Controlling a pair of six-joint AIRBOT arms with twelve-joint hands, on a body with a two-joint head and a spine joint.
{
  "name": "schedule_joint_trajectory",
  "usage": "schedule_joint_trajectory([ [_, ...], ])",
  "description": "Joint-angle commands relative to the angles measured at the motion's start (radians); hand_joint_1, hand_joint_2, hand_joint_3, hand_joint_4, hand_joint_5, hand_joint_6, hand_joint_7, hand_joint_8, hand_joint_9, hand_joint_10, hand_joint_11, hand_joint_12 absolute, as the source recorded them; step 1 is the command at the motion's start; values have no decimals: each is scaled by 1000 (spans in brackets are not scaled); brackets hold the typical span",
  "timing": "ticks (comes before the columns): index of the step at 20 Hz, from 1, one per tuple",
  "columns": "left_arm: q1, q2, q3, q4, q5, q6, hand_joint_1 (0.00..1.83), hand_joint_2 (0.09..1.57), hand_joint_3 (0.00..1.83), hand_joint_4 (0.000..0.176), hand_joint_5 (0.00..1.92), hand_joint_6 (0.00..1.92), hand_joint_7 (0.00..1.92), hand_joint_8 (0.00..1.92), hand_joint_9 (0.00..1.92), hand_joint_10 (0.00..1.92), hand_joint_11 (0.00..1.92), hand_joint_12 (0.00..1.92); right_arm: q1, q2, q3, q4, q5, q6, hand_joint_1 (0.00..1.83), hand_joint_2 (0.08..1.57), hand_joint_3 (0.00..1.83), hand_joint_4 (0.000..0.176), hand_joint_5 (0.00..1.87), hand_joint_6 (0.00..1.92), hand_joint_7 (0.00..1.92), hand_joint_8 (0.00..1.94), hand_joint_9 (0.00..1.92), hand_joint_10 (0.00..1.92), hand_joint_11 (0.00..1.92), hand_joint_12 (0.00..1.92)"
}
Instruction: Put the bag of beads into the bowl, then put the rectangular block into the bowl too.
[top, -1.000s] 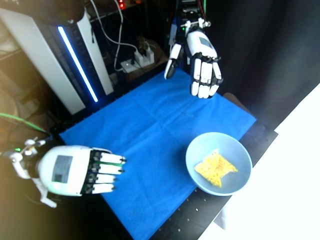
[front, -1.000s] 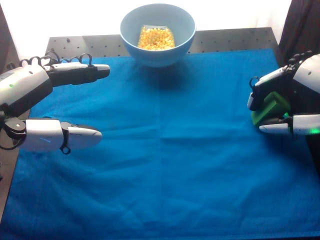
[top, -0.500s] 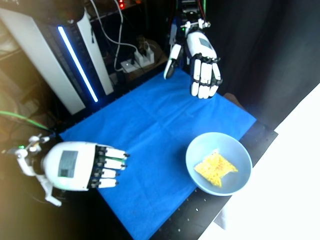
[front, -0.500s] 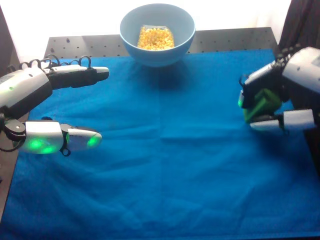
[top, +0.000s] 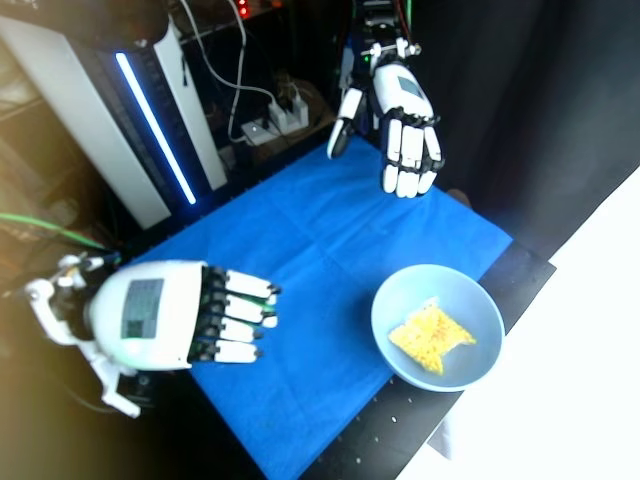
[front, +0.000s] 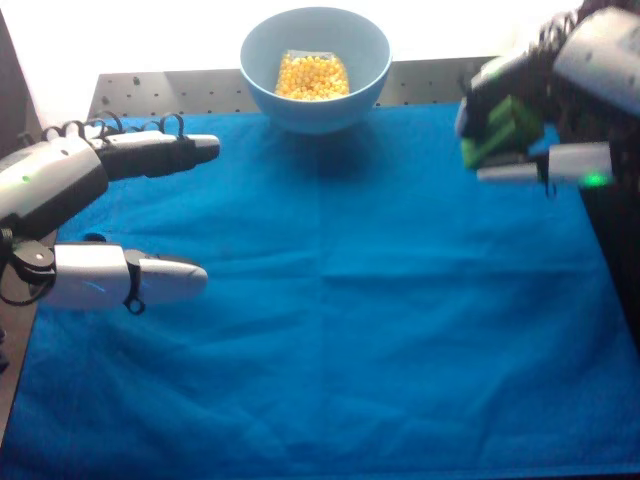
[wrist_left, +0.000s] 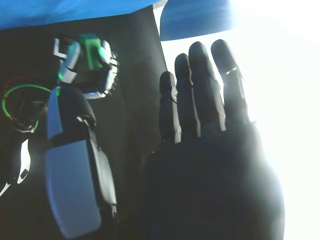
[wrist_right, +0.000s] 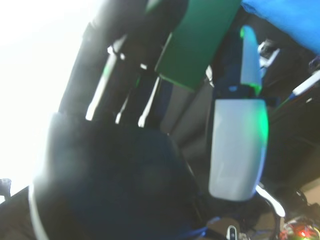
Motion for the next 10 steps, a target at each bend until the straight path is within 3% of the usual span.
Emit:
schedule_joint_trajectory([
  [1, -4, -2, 2, -5, -118, -11, 716, 957, 0, 49, 347, 1, 444, 10, 452, 3, 66, 867, 25, -18, 15, 38, 109, 1, 1184, 1070, 0, 0, 1090, 776, 1292, 454, 1294, 922, 1180, 1364],
  [2, -4, -3, 3, -5, -118, -12, 713, 956, 0, 41, 346, 0, 445, 10, 450, 2, 60, 867, 38, -32, 28, 41, 109, 1, 1270, 1052, 0, 0, 1094, 612, 1229, 748, 1293, 874, 1167, 1342],
  [4, -4, -4, 4, -5, -118, -15, 704, 957, 0, 35, 347, 1, 436, 4, 448, 2, 56, 870, 79, -69, 65, 45, 105, 1, 1280, 1079, 0, 0, 1021, 667, 1136, 977, 1251, 943, 1090, 1412],
  [5, -4, -5, 5, -5, -118, -16, 704, 957, 0, 35, 347, 1, 436, 4, 448, 2, 56, 870, 99, -85, 82, 48, 102, 1, 1280, 1079, 0, 0, 1021, 667, 1136, 977, 1251, 943, 1090, 1412],
  [6, -4, -5, 5, -5, -119, -17, 713, 957, 0, 43, 347, 0, 428, 0, 440, 0, 43, 864, 123, -100, 98, 49, 93, 1, 1180, 1077, 0, 0, 1062, 824, 1268, 628, 1297, 992, 1175, 1370],
  [7, -4, -5, 6, -5, -119, -17, 713, 957, 0, 43, 347, 0, 428, 0, 440, 0, 43, 864, 145, -116, 117, 50, 84, 1, 1180, 1077, 0, 0, 1062, 824, 1268, 628, 1297, 992, 1175, 1370],
  [8, -4, -6, 6, -5, -119, -18, 719, 952, 0, 51, 353, 2, 422, 0, 428, 0, 26, 862, 176, -141, 144, 50, 71, 1, 1179, 1070, 0, 0, 1077, 808, 1298, 565, 1318, 975, 1244, 1324],
  [10, -4, -10, 9, -5, -120, -21, 743, 955, 0, 50, 362, 5, 423, 2, 431, 2, 26, 875, 221, -180, 185, 58, 45, 1, 1176, 1077, 0, 0, 1060, 847, 1373, 391, 1356, 859, 1257, 1331],
])
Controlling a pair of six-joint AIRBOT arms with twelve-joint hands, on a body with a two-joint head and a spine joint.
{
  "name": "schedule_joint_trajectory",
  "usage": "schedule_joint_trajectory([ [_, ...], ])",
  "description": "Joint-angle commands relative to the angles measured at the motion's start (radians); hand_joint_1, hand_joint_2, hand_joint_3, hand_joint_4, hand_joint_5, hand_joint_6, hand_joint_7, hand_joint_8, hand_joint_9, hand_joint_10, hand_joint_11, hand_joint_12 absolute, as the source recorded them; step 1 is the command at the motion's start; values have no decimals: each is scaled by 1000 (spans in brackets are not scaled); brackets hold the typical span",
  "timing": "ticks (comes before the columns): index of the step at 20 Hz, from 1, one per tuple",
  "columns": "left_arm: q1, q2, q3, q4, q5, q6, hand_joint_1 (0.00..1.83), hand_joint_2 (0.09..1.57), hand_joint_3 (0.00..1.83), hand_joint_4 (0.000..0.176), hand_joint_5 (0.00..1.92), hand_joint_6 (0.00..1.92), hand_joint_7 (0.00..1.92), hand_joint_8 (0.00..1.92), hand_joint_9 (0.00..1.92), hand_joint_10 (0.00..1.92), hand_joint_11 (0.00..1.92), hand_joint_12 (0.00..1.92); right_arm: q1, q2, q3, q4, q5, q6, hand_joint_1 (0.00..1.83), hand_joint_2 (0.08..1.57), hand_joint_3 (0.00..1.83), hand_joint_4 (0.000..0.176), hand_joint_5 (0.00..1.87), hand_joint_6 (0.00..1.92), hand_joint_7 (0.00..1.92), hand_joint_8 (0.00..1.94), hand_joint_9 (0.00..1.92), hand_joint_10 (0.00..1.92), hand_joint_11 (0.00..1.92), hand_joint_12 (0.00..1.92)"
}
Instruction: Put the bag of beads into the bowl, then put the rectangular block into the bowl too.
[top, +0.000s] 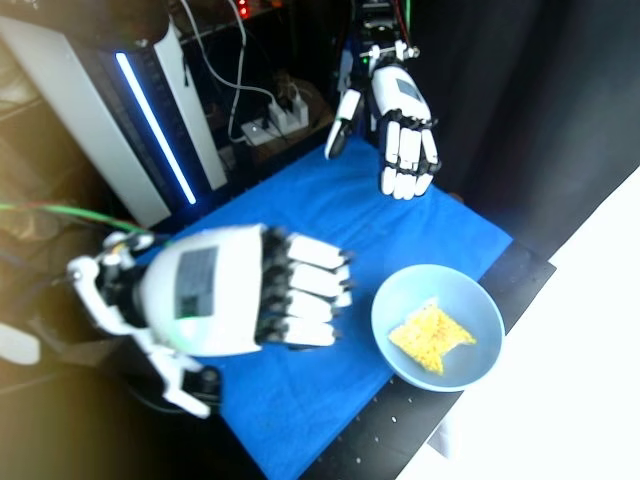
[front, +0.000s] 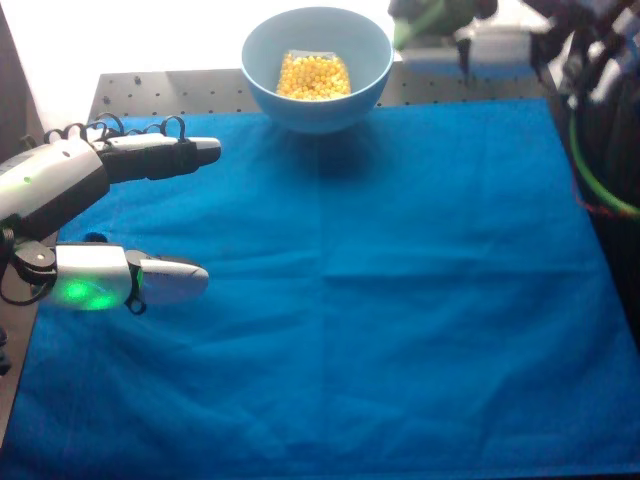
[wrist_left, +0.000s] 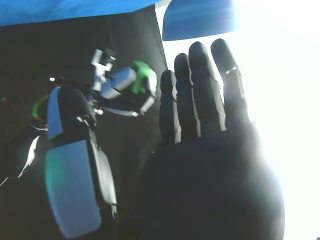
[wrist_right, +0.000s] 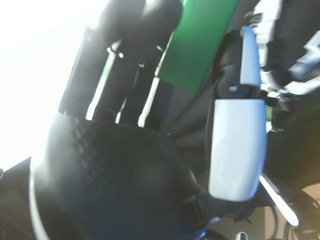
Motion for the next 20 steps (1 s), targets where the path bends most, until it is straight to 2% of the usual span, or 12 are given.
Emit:
schedule_joint_trajectory([
  [1, -4, -9, 3, -6, -118, -8, 747, 959, 0, 57, 357, 2, 417, 1, 408, 0, 4, 894, 35, -18, 18, 42, 65, 1, 1180, 1070, 0, 0, 1074, 821, 1394, 372, 1388, 839, 1297, 1299],
  [4, -4, -19, 13, -4, -109, -16, 737, 956, 0, 29, 366, 3, 405, 0, 389, 0, 0, 851, 95, -111, 125, 49, -13, 1, 1187, 1034, 0, 0, 1164, 675, 1469, 235, 1449, 642, 1284, 1151],
  [8, -18, -36, 35, 16, -109, -40, 748, 968, 2, 41, 371, 2, 407, 3, 399, 4, 0, 811, 127, -190, 216, 49, -76, 1, 1185, 1042, 0, 0, 1141, 719, 1490, 210, 1434, 753, 1324, 1192],
  [10, -27, -38, 40, 24, -113, -41, 765, 972, 3, 36, 359, 0, 409, 2, 417, 8, 0, 836, 132, -218, 250, 55, -99, 1, 1188, 1028, 0, 0, 1179, 660, 1501, 234, 1408, 826, 1316, 1207],
  [13, -45, -38, 45, 38, -120, -42, 799, 976, 2, 42, 369, 3, 428, 4, 449, 12, 0, 875, 142, -271, 310, 57, -147, 1, 1193, 1013, 0, 0, 1225, 572, 1487, 204, 1409, 727, 1263, 1150],
  [14, -52, -39, 47, 42, -120, -43, 815, 978, 2, 50, 371, 2, 434, 4, 458, 11, 0, 903, 143, -277, 315, 57, -149, 1, 1274, 1024, 0, 0, 1107, 607, 1392, 419, 1397, 472, 1183, 1009],
  [15, -57, -41, 49, 46, -118, -44, 821, 983, 1, 50, 382, 1, 450, 2, 483, 10, 0, 953, 144, -279, 315, 57, -149, 1, 1040, 956, 0, 0, 709, 180, 1183, 189, 1166, 222, 835, 926],
  [16, -63, -45, 52, 49, -117, -46, 823, 981, 0, 53, 390, 1, 458, 1, 492, 7, 0, 984, 146, -284, 315, 57, -150, 1, 902, 917, 0, 0, 464, 35, 897, 37, 928, 59, 508, 925],
  [17, -66, -48, 55, 50, -117, -48, 825, 977, 0, 50, 394, 2, 469, 5, 506, 11, 7, 995, 148, -287, 316, 56, -150, 1, 689, 870, 0, 95, 101, 6, 459, 7, 546, 11, 170, 822],
  [18, -69, -52, 58, 52, -116, -52, 823, 977, 0, 45, 392, 1, 469, 4, 511, 12, 14, 1001, 149, -290, 315, 56, -150, 1, 596, 807, 0, 160, 19, 0, 195, 1, 264, 1, 33, 684],
  [19, -71, -55, 60, 53, -116, -52, 827, 972, 0, 41, 399, 1, 471, 2, 511, 7, 2, 1021, 150, -289, 312, 54, -149, 1, 568, 772, 0, 173, 3, 0, 61, 0, 158, 0, 6, 743],
  [20, -71, -56, 60, 53, -118, -52, 826, 976, 1, 43, 398, 0, 462, 1, 495, 4, 0, 991, 150, -289, 309, 51, -149, 1, 539, 742, 0, 175, 0, 0, 11, 0, 54, 3, 0, 648],
])
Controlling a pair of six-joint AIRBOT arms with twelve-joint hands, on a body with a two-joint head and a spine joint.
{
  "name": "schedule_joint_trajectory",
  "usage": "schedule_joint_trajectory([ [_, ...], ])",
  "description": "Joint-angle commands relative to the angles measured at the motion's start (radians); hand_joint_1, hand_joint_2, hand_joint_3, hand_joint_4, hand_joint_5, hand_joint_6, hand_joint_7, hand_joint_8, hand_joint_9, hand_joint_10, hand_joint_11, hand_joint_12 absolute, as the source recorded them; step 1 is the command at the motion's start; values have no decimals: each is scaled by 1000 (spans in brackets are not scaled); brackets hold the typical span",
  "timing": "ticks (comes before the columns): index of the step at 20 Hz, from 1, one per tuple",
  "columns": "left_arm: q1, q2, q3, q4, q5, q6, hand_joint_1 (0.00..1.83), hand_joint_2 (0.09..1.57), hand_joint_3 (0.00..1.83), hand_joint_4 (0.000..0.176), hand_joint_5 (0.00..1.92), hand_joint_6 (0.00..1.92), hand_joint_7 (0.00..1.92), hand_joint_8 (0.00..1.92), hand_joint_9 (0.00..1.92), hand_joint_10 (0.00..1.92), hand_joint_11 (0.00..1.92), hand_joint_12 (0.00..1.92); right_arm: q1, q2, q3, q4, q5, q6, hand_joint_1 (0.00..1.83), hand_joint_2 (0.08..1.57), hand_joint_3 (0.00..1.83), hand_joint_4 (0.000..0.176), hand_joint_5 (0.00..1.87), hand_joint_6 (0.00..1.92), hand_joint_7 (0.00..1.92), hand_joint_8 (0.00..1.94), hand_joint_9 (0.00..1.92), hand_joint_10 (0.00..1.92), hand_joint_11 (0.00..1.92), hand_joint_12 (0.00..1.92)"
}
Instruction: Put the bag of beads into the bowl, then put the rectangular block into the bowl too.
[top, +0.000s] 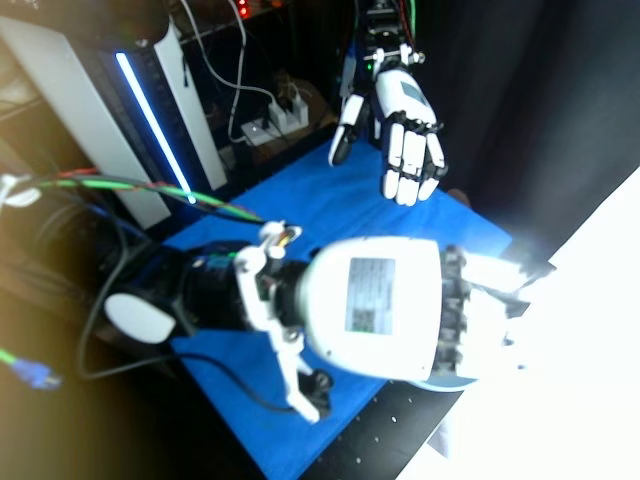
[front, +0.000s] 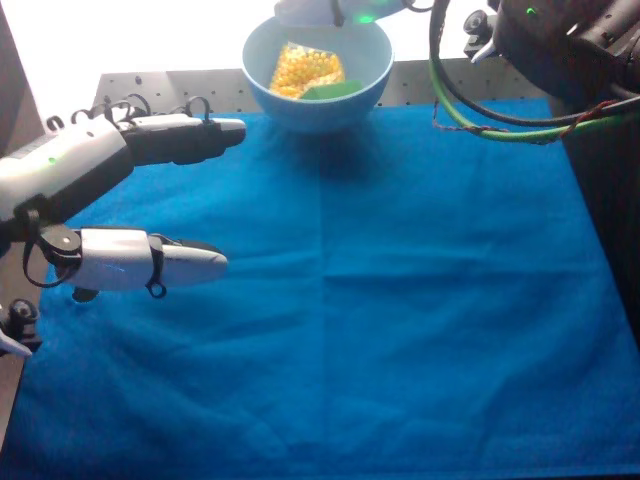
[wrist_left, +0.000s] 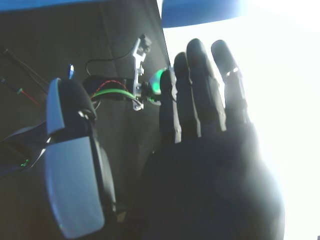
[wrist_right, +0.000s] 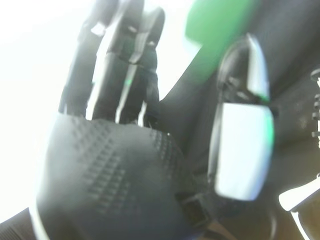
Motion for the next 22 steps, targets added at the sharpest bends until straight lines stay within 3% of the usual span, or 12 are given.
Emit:
schedule_joint_trajectory([
  [1, -15, -2, 3, -8, -120, -8, 823, 979, 2, 35, 396, 0, 465, 3, 487, 1, 0, 984, 19, 2, -3, 30, 113, 2, 527, 754, 0, 176, 0, 0, 1, 0, 10, 0, 0, 396],
  [2, -15, -2, 3, -8, -121, -9, 820, 983, 3, 37, 400, 1, 474, 4, 489, 2, 0, 969, 19, 2, -9, 29, 114, 2, 537, 754, 0, 176, 0, 0, 0, 0, 1, 0, 0, 220],
  [5, -15, -1, 0, -15, -128, -10, 836, 984, 0, 36, 413, 0, 490, 0, 532, 7, 4, 1070, 19, 34, -51, 29, 147, 2, 521, 732, 0, 176, 0, 0, 0, 0, 0, 0, 0, 233],
  [9, 0, 23, -20, -34, -172, -10, 840, 992, 4, 24, 417, 1, 493, 1, 545, 8, 9, 1100, -1, 112, -95, 29, 265, 2, 470, 783, 6, 176, 0, 0, 0, 0, 0, 0, 0, 10],
  [10, 10, 30, -27, -43, -192, -10, 816, 1002, 2, 12, 411, 0, 493, 0, 553, 6, 32, 1079, -11, 124, -108, 29, 286, 2, 510, 810, 6, 176, 0, 0, 0, 0, 14, 621, 0, 1248],
  [11, 19, 37, -35, -49, -213, -10, 817, 1004, 1, 7, 405, 0, 490, 0, 551, 4, 29, 1071, -23, 145, -132, 29, 311, 2, 515, 820, 6, 176, 0, 0, 0, 0, 2, 271, 0, 1436],
  [12, 24, 47, -44, -53, -237, -10, 827, 1009, 2, 2, 385, 0, 482, 0, 540, 1, 5, 1104, -41, 177, -174, 30, 347, 2, 503, 819, 6, 176, 0, 0, 0, 0, 0, 53, 0, 606],
  [13, 27, 56, -52, -54, -257, -10, 854, 1011, 1, 0, 375, 0, 484, 1, 539, 1, 0, 1127, -60, 204, -205, 42, 378, 2, 501, 826, 4, 176, 0, 0, 0, 0, 0, 10, 0, 120],
  [16, 53, 94, -83, -66, -346, -10, 790, 996, 0, 3, 295, 0, 383, 0, 415, 0, 0, 1168, -146, 282, -309, 111, 505, 2, 551, 838, 6, 176, 0, 0, 1, 0, 0, 0, 0, 0],
  [20, 91, 117, -115, -85, -467, -10, 530, 962, 0, 125, 61, 0, 25, 3, 41, 4, 0, 384, -293, 392, -449, 200, 667, 2, 641, 861, 9, 176, 0, 0, 0, 0, 0, 0, 46, 22],
  [21, 111, 120, -125, -94, -502, -10, 452, 960, 0, 149, 11, 0, 4, 0, 7, 0, 0, 142, -337, 421, -489, 224, 703, 2, 716, 850, 2, 176, 0, 0, 1, 0, 0, 0, 38, 20],
  [22, 122, 122, -130, -98, -517, -10, 406, 963, 1, 150, 1, 0, 0, 0, 1, 0, 0, 28, -362, 435, -509, 241, 721, 2, 759, 866, 8, 176, 0, 0, 4, 2, 0, 0, 7, 3],
])
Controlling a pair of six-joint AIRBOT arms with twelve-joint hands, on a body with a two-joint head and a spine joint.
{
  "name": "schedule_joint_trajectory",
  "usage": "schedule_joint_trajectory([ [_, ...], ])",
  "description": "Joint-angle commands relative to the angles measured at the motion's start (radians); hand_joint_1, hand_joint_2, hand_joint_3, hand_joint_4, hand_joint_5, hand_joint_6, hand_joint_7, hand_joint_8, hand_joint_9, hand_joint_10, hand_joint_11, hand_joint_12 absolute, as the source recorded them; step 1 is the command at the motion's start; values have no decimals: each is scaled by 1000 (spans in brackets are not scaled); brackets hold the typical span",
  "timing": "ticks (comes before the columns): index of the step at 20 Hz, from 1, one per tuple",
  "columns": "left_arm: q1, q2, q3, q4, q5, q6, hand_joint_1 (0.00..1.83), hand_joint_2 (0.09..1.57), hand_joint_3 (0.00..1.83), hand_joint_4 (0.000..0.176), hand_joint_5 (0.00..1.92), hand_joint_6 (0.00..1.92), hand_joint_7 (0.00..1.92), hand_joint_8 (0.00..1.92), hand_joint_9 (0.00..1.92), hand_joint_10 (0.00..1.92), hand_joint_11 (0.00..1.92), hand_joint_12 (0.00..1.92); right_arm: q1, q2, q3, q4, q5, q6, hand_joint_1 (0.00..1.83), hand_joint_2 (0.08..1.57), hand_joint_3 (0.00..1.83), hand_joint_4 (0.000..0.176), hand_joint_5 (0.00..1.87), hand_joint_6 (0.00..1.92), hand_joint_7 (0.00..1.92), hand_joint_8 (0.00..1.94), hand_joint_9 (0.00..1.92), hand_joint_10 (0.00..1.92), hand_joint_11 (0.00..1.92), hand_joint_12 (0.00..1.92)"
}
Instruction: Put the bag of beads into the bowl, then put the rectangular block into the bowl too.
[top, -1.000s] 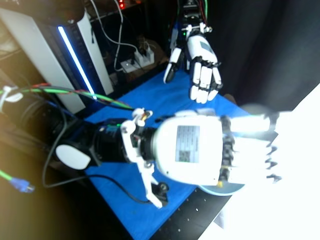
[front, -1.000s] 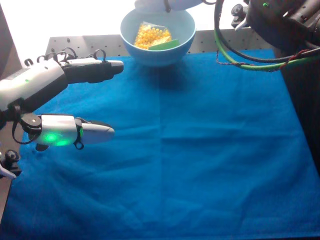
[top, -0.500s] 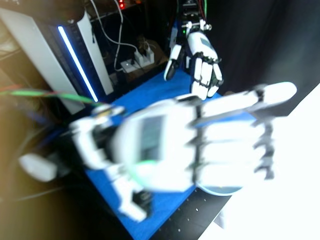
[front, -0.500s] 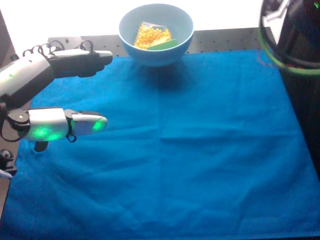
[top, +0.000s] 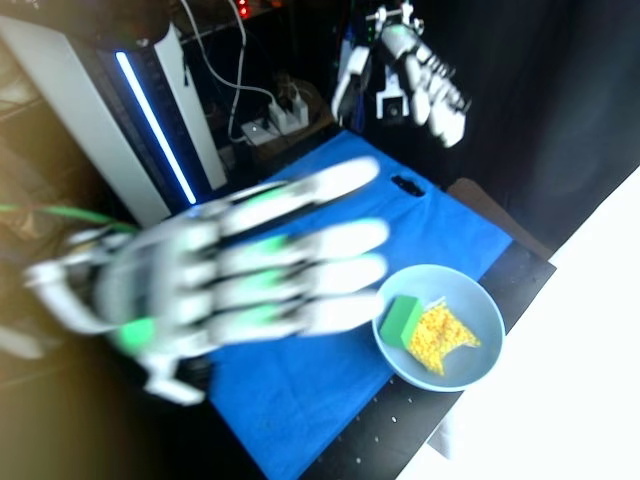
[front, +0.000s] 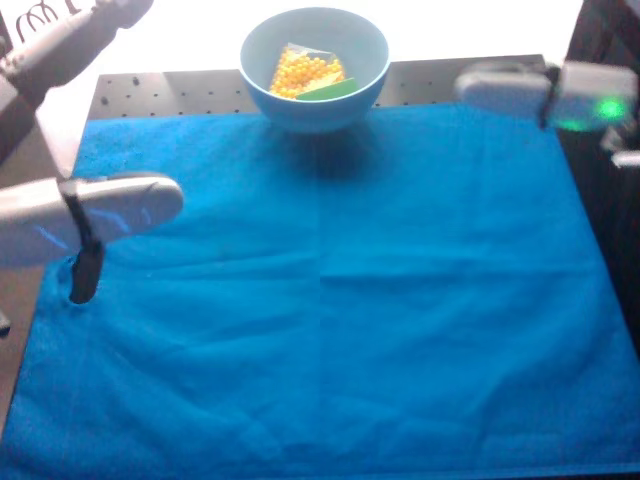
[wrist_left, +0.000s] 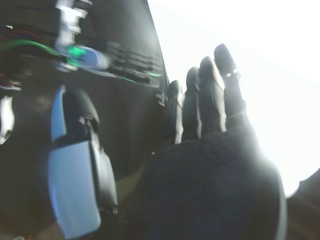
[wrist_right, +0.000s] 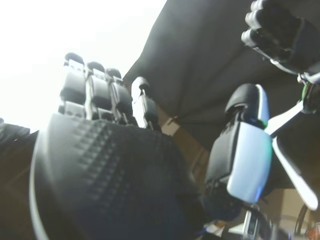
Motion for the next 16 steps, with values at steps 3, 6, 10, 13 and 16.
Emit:
schedule_joint_trajectory([
  [3, 44, 24, -22, -30, -201, -3, 534, 886, 0, 162, 0, 0, 0, 0, 0, 0, 0, 0, -90, 50, -84, 106, 219, 5, 811, 865, 3, 176, 0, 0, 4, 1, 0, 0, 0, 0],
  [6, 105, 33, -41, -82, -265, 2, 406, 936, 15, 176, 0, 0, 0, 0, 0, 0, 0, 0, -204, 89, -140, 181, 271, 5, 736, 884, 7, 176, 0, 0, 0, 0, 0, 0, 0, 0],
  [10, 165, 38, -59, -121, -316, 3, 240, 965, 8, 176, 0, 0, 0, 0, 0, 0, 0, 0, -314, 125, -208, 230, 328, 5, 636, 889, 8, 176, 0, 0, 0, 0, 0, 0, 0, 0],
  [13, 182, 39, -65, -132, -329, 3, 310, 884, 0, 176, 0, 0, 0, 0, 0, 0, 0, 0, -395, 162, -267, 271, 381, 5, 609, 920, 16, 176, 0, 0, 0, 0, 0, 0, 0, 0],
  [16, 185, 39, -71, -134, -338, 3, 303, 878, 0, 176, 0, 0, 0, 0, 0, 0, 0, 0, -420, 169, -278, 302, 392, 5, 591, 912, 7, 176, 0, 0, 0, 0, 0, 0, 0, 0],
])
